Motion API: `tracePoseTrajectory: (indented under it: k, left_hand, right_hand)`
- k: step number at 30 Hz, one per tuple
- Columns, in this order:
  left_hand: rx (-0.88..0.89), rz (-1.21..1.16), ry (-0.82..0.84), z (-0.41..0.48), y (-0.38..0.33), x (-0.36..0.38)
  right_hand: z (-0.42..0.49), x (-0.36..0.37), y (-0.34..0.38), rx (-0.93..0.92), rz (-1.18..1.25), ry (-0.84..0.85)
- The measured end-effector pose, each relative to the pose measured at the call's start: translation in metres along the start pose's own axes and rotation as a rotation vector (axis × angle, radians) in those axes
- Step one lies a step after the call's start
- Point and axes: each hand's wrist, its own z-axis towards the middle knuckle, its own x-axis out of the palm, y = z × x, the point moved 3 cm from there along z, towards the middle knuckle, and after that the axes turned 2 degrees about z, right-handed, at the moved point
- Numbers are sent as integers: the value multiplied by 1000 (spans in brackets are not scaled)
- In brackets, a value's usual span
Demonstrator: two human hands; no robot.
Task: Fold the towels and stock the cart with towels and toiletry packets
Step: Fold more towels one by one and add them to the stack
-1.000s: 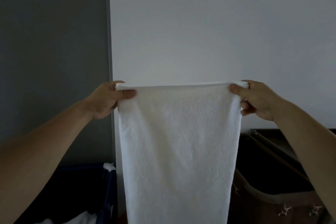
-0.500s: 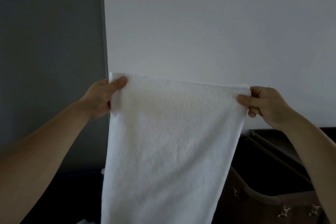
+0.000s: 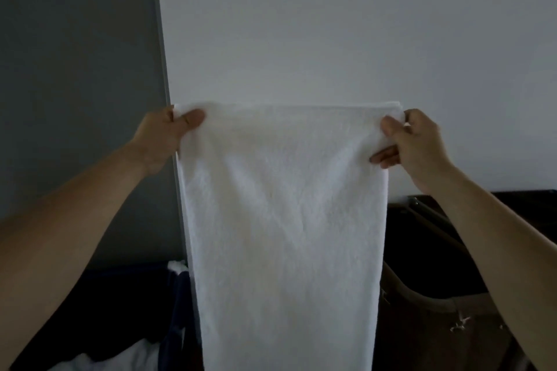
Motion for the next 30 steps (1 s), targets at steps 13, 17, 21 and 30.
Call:
tracePoseTrajectory:
  k: [13,17,21,30]
  left_hand:
    - [-150,1,26,28,25,6]
    - [-141,-6,-124,46,26,16]
    - [-70,60,-206,56,18,18]
    - [-79,3,-123,-13,12,3]
  right_hand:
    - [30,17,-30,13,-43,-35]
    - [52,23,-39,11,-19,-21]
    - [71,20,-44,-38,10,-31]
    - [21,13,-52,-23,97,45]
